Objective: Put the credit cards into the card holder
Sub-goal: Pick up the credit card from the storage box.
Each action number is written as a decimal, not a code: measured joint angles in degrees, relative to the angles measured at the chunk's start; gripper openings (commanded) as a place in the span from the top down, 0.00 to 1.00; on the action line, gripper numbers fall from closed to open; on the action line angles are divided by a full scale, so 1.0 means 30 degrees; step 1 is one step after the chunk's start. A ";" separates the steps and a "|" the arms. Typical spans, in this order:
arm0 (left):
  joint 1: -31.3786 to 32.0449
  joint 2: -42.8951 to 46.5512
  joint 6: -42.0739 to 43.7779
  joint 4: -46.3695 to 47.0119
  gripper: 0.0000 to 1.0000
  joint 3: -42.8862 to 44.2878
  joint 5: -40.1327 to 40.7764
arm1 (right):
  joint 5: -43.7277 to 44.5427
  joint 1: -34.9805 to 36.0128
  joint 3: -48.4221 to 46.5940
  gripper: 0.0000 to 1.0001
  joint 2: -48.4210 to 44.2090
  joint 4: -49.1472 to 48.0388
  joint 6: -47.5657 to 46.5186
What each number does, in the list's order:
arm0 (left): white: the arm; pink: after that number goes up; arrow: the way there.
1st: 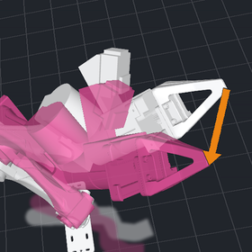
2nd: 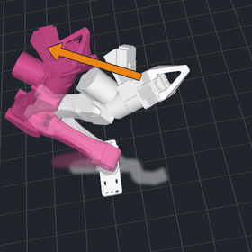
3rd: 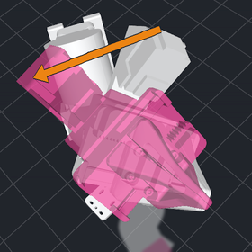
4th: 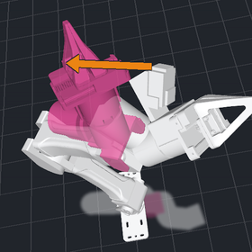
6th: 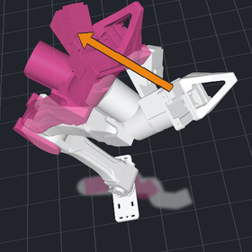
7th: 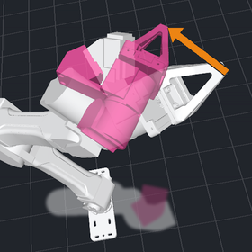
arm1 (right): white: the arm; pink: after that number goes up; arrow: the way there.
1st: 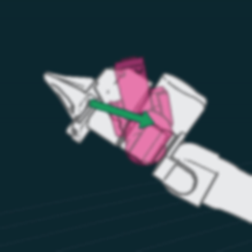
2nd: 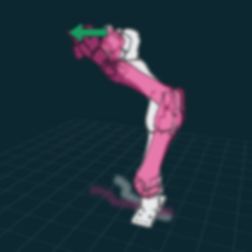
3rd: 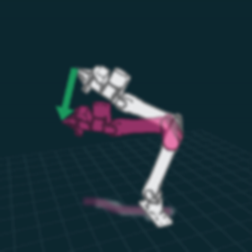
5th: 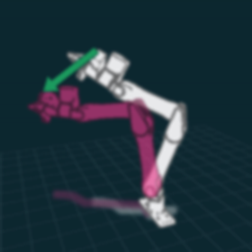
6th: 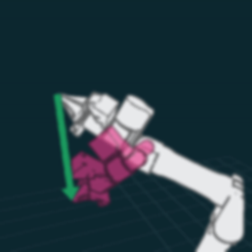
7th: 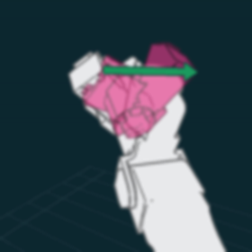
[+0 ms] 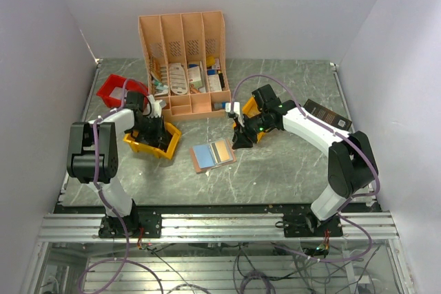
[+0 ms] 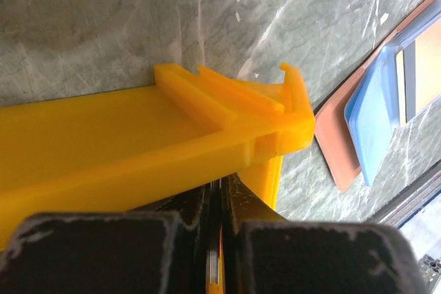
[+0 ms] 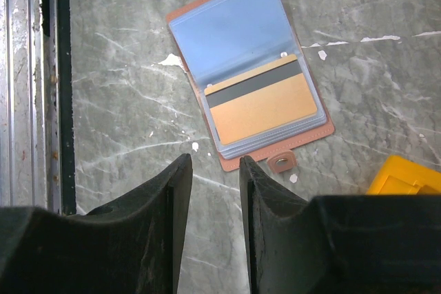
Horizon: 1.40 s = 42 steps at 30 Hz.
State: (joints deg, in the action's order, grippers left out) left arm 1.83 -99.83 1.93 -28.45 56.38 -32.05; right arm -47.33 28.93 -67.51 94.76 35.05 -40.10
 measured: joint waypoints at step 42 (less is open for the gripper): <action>-0.3220 -0.0627 0.0787 -0.1792 0.77 0.1195 -0.3767 | -0.0015 -0.0007 0.0000 0.65 0.0291 0.0073 -0.0015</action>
State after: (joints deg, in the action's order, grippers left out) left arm -7.84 -101.71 4.29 -33.82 59.96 -43.35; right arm -47.37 28.91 -67.51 95.64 35.27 -40.14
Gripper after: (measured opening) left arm 0.235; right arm 0.349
